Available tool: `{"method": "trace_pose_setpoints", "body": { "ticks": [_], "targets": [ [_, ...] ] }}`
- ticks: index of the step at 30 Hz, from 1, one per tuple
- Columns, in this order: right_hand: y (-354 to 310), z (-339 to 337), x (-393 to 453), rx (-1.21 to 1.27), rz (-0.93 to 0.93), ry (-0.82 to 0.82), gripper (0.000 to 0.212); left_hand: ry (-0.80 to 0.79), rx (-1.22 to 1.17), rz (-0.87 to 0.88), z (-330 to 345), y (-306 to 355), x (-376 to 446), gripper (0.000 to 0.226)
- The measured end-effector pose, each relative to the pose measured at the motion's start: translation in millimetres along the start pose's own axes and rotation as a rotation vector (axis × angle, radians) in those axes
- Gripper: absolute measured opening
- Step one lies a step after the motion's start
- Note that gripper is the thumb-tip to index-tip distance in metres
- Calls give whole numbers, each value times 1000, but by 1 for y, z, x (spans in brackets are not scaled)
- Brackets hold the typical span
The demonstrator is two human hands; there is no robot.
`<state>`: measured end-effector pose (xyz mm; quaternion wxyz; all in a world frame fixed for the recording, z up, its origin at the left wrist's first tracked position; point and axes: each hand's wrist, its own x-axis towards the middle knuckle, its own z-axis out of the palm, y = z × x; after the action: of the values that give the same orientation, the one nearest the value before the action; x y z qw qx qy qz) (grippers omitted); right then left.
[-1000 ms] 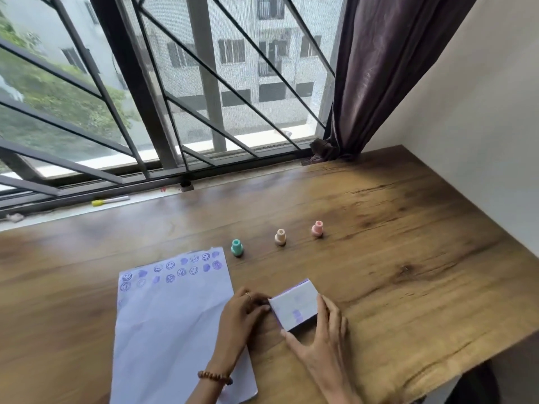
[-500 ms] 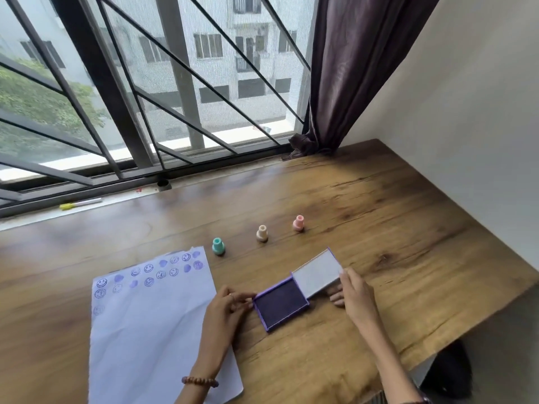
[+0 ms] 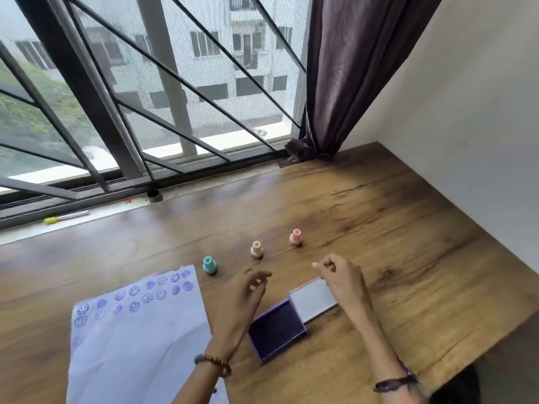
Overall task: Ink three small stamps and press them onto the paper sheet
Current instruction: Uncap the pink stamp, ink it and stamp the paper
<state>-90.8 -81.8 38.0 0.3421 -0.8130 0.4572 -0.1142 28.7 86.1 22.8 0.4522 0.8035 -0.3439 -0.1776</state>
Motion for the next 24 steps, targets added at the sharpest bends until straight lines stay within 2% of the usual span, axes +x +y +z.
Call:
{"method": "trace_pose_setpoints", "body": {
  "ticks": [2, 3, 5, 9, 13, 15, 17, 20, 24],
  "targets": [
    [-15, 8, 19, 20, -42, 7, 8, -77, 3, -20, 18, 13, 29, 22],
    [-20, 13, 29, 17, -59, 3, 7, -106, 7, -54, 28, 18, 42, 25],
    [-23, 22, 45, -8, -100, -23, 25, -136, 23, -143, 44, 25, 63, 28],
    [-20, 33, 61, -125, -231, -53, 48, -122, -54, -225, 62, 29, 76, 12],
    [-18, 34, 54, -226, -353, -10, 29, -78, -210, -252, 64, 28, 70, 23],
    [-18, 30, 47, -62, -331, -27, 17, -56, -320, -281, 58, 28, 63, 26],
    [-17, 24, 34, 205, -270, -50, 9, -37, -446, -267, 48, 29, 50, 25],
    [-16, 17, 1, 542, -195, -133, 8, -53, -553, -186, 29, 33, 24, 23],
    [-20, 21, -45, 659, -182, -201, 9, -101, -605, -173, 6, 43, -7, 18]
  ]
}}
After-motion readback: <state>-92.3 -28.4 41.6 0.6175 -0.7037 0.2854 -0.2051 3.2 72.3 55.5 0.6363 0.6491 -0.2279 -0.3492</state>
